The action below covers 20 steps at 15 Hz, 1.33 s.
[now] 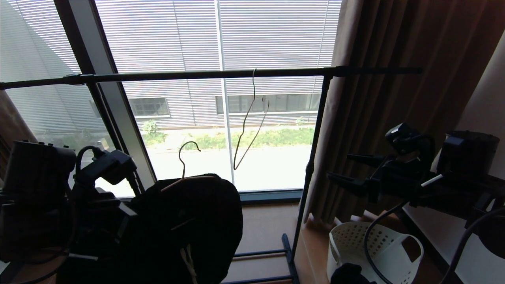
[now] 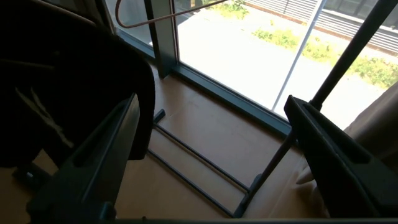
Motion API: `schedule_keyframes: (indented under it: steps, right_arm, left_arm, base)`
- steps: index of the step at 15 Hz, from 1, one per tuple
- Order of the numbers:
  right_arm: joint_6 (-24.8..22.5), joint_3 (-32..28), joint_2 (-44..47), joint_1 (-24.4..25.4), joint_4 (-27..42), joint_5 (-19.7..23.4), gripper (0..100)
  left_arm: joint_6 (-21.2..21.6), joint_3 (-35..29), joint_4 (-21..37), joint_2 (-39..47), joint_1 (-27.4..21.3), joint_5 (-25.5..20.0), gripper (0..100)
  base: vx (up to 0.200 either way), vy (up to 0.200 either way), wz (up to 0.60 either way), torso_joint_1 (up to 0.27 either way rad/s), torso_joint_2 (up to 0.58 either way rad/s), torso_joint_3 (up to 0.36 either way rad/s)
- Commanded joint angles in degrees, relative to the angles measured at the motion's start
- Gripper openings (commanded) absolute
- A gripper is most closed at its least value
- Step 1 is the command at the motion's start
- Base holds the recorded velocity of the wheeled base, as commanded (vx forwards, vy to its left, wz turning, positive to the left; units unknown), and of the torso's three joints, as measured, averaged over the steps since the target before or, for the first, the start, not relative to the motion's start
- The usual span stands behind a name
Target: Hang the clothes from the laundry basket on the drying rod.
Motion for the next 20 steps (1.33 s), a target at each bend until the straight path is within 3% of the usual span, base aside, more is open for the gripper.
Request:
schedule_keyframes:
  steps: [1, 4, 8, 10, 14, 20]
  right_arm:
    - [0.0, 0.0, 0.2, 0.0, 0.0, 0.0, 100]
    - [0.1, -0.4, 0.2, 0.0, 0.0, 0.0, 100]
    - [-0.2, -0.1, 0.1, -0.3, -0.4, -1.0, 100]
    - [-0.1, 1.1, 0.5, -0.5, -2.9, -3.7, 100]
    - [-0.4, 2.5, 3.1, -1.7, -8.0, -3.9, 100]
    - [-1.3, 4.6, 2.1, -1.6, -11.8, -4.0, 100]
  left_arm:
    - [-3.3, -0.4, -3.0, -0.7, 2.0, 0.0, 0]
    - [-7.3, -0.4, -10.9, -0.3, 3.6, 0.1, 0]
    - [-9.8, -0.7, -15.6, 1.3, 5.7, 0.1, 0]
    - [-12.0, 2.5, -17.6, 1.3, 5.5, 0.0, 0]
    - [-11.6, 3.9, -20.6, 1.2, 5.0, 0.0, 0]
    - [-11.2, 4.1, -20.6, 1.4, 4.2, 0.2, 0]
  base:
    - [0.000, 0.000, 0.00, 0.000, 0.00, 0.000]
    - [0.000, 0.000, 0.00, 0.000, 0.00, 0.000]
    - [0.000, 0.000, 0.00, 0.000, 0.00, 0.000]
    - [0.000, 0.000, 0.00, 0.000, 0.00, 0.000]
    - [0.000, 0.000, 0.00, 0.068, -0.15, -0.093]
    - [0.000, 0.000, 0.00, 0.131, -0.32, -0.181]
